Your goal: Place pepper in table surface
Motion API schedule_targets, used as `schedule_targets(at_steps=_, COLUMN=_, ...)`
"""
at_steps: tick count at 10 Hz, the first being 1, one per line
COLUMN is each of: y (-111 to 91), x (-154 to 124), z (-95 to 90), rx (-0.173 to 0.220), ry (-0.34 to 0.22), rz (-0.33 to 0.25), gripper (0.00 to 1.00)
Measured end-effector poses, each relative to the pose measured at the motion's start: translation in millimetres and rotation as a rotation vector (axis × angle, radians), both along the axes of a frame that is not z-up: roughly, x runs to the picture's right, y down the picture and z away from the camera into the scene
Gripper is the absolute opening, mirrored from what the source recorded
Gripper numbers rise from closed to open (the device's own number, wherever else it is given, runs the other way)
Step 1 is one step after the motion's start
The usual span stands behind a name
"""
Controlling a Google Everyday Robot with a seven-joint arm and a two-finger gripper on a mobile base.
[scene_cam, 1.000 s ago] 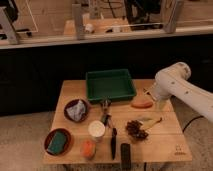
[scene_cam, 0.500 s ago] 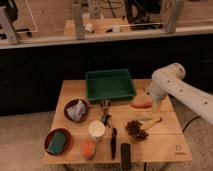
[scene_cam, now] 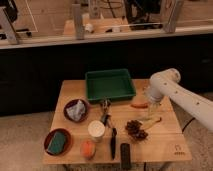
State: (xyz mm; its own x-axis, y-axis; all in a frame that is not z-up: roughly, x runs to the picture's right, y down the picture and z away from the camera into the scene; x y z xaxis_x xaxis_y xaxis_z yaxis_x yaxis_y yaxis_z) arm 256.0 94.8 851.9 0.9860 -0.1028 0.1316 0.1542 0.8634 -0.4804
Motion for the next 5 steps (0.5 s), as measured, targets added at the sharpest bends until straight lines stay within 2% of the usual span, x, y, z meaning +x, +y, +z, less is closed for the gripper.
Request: schedule_targets(at_steps=5, y=5, x=8, z=38.9, rx=-0.037, ry=-0.004, rz=0.004, gripper=0.80)
